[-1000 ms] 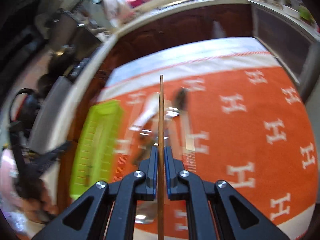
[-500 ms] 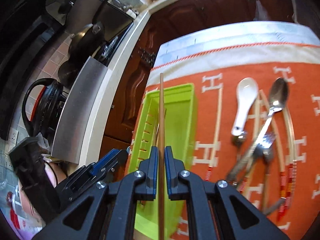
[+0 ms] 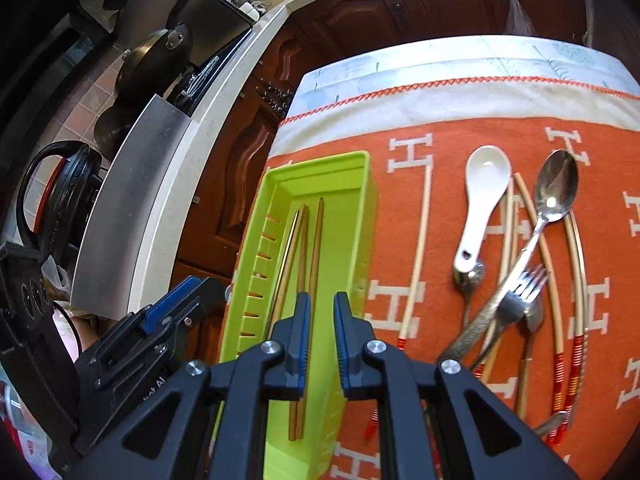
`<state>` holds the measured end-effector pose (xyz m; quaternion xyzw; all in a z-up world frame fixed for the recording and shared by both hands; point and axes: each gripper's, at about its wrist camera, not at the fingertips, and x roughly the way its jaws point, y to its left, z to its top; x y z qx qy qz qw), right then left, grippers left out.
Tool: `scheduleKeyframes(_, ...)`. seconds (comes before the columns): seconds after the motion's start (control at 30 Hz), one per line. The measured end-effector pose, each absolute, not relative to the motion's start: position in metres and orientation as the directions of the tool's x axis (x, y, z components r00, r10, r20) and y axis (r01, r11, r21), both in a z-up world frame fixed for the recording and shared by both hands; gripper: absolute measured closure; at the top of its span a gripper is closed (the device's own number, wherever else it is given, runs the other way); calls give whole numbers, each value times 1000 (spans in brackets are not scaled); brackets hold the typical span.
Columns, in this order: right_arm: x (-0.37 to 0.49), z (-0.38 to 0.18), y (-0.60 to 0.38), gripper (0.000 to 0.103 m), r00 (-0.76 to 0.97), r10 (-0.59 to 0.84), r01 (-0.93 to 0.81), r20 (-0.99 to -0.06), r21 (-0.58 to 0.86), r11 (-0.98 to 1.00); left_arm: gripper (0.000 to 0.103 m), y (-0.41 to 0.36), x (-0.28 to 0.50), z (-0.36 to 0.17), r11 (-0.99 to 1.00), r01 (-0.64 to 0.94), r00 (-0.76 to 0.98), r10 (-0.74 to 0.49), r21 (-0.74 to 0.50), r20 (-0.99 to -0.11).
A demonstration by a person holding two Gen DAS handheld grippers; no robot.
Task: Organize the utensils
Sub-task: 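Lower both held chopsticks into the green tray and open both tools, then move the left tool to a red-banded chopstick and close on it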
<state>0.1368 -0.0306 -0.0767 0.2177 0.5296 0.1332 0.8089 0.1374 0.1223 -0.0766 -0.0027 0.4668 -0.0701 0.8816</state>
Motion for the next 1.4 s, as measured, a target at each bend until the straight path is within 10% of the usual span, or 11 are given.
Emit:
scheduleKeyframes(0.63, 81, -33, -102, 91, 549, 316, -30, -774, 360, 932, 60, 56, 104, -55, 935, 288, 526, -334, -206, -782)
scheduleKeyframes(0.97, 66, -38, -158, 91, 593, 247, 58, -767, 347, 936, 87, 12, 121, -99, 926, 304, 425, -343, -224, -838)
scheduleKeyframes(1.4, 73, -87, -189, 91, 523, 260, 105, -812, 364, 925, 90, -9, 158, -145, 956, 256, 351, -228, -142, -908)
